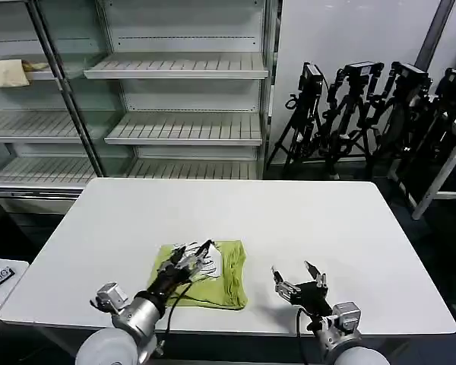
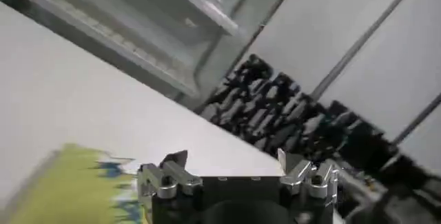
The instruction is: Fold and organize the clothes.
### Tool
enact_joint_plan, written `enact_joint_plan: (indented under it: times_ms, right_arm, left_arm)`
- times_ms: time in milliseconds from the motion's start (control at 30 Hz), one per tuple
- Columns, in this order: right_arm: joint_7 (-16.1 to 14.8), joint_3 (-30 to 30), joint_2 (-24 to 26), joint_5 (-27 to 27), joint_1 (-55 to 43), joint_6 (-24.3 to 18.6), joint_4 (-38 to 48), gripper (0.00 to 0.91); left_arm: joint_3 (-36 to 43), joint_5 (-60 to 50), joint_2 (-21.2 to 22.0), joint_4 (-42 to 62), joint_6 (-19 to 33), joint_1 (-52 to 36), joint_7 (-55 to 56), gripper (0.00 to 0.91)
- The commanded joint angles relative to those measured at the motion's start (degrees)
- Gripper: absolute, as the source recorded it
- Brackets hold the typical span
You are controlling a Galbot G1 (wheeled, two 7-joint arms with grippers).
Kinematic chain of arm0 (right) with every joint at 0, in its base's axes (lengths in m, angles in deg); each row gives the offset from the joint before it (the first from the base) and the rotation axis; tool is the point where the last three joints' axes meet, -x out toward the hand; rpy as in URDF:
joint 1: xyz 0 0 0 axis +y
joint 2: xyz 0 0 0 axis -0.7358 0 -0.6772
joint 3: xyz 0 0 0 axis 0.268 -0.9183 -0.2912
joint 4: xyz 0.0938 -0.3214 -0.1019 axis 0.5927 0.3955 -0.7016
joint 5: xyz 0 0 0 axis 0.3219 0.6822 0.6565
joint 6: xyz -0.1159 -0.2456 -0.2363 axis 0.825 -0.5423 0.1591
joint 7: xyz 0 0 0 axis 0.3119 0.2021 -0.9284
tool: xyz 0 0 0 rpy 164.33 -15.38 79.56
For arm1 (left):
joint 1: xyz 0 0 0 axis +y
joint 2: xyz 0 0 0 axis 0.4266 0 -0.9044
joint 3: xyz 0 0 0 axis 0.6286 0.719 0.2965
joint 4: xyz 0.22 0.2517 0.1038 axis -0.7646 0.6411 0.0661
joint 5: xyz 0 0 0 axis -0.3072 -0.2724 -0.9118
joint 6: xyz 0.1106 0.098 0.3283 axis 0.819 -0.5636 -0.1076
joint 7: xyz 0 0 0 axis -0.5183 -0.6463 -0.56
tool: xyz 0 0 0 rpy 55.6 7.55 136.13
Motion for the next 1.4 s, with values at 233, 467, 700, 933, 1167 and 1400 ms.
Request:
enact_joint_plan:
  times_ms: [233, 467, 700, 933, 1167, 1400]
  right_arm:
    - [0.0, -0.1, 0.1, 0.0, 0.0, 0.0, 0.0, 0.907]
    - [0.0, 0.5, 0.8, -0.1, 0.8, 0.0, -0.7, 0.907]
    - [0.2, 1.2, 0.9, 0.0, 2.1, 0.1, -1.7, 0.907]
    - [0.1, 2.7, 1.2, 0.0, 4.1, 0.1, -2.8, 0.907]
    - [0.1, 3.8, 0.9, 0.3, 5.9, 0.1, -3.9, 0.907]
    - [0.0, 4.7, 0.8, 0.4, 7.2, 0.1, -4.5, 0.907]
  left_arm:
    - [-9.4, 6.1, -4.4, 6.8, -3.6, 3.3, -0.7, 0.907]
    - [-9.9, 10.5, -2.1, 8.9, -3.8, 1.8, -0.4, 0.907]
    - [-7.6, 10.1, 1.8, 12.1, -4.0, 0.7, -1.9, 0.907]
    - [-7.0, 10.7, 2.2, 12.3, -4.0, 1.1, -3.1, 0.907]
    - [-6.7, 10.5, 2.8, 12.2, -4.0, 0.5, -4.5, 0.907]
    - [-9.8, 10.0, 0.6, 8.9, -2.5, 0.8, -3.2, 0.907]
